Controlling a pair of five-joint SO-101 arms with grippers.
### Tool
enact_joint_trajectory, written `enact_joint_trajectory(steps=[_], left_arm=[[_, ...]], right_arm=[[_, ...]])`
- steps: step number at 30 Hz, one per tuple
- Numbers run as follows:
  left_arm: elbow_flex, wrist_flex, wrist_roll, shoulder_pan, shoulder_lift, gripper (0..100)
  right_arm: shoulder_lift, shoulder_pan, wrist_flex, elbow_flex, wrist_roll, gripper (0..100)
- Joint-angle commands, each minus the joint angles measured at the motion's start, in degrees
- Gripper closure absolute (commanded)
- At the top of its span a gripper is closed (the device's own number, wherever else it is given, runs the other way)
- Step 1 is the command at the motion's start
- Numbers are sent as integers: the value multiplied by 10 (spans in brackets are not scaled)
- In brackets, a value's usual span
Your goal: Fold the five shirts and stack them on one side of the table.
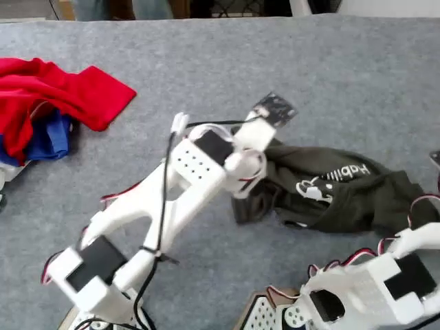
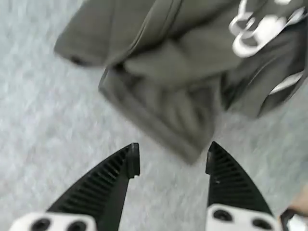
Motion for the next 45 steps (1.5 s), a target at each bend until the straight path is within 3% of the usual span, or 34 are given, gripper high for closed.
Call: enact_joint_trajectory(steps=[1, 5, 12, 15, 21, 27, 30, 39, 45], left_arm=[[-118, -4, 40, 18, 75, 758], [-255, -4, 92, 28, 217, 758], [-511, 19, 153, 29, 440, 758], [-611, 74, 153, 28, 519, 761], [-794, 189, 149, 22, 639, 981], [-975, 314, 139, -33, 674, 972], [-973, 316, 105, -75, 659, 972], [-886, 316, 97, -166, 499, 972], [-754, 316, 97, -200, 375, 972]], right_arm=[[-15, 37, -53, 27, 37, 982], [-15, 68, -105, 80, 75, 963], [-22, 105, -136, 95, 40, 684], [-37, 105, -94, 80, 25, 645], [-75, 20, 35, 16, -167, 645], [-74, -141, 172, -44, -384, 645], [-73, -213, 189, -69, -459, 645], [29, -439, 176, -80, -625, 665], [90, -511, 181, -129, -636, 933]])
